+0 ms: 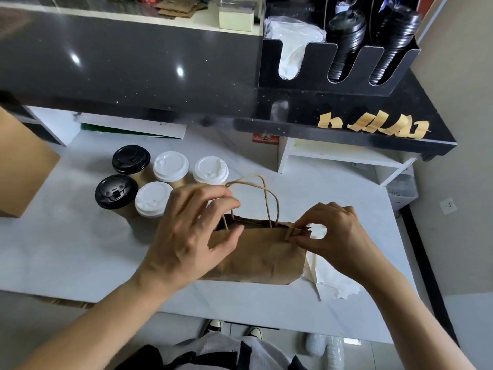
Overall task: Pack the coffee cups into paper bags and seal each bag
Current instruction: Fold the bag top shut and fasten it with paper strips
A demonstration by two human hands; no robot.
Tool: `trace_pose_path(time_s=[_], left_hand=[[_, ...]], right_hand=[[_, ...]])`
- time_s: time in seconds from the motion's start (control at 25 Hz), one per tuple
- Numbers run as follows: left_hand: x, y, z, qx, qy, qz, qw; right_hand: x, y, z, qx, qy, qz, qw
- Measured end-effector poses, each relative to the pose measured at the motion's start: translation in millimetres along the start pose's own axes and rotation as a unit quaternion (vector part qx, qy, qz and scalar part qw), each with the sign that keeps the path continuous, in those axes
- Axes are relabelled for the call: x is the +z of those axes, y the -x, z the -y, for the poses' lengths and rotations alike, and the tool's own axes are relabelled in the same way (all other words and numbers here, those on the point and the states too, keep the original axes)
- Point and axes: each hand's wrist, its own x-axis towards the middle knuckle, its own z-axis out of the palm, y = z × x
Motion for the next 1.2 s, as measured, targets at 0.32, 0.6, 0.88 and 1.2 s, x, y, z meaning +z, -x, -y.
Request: trace_pose_path(time_s=[0.32, 0.6, 0.88, 1.2], left_hand=[[-22.6, 39.9, 57.0, -0.251, 0.238, 0.253, 0.904], [-0.1, 39.5, 65.1, -0.266, 0.281, 0.219, 0.896], [13.9, 44.9, 61.0, -0.249, 0.275, 0.2, 0.907], [28.9, 47.8, 55.2, -0.259, 0.304, 0.145, 0.905]], right_hand=[[0.4, 3.3, -0.8, 0.023, -0.017, 0.0, 1.0], [-0.3, 7.2, 0.6, 0.027, -0.015, -0.008, 1.0], [2.6, 10.9, 0.3, 0.035, -0.002, -0.02, 0.999], [-4.0, 12.4, 0.3, 0.045, 0.001, -0.023, 0.999]])
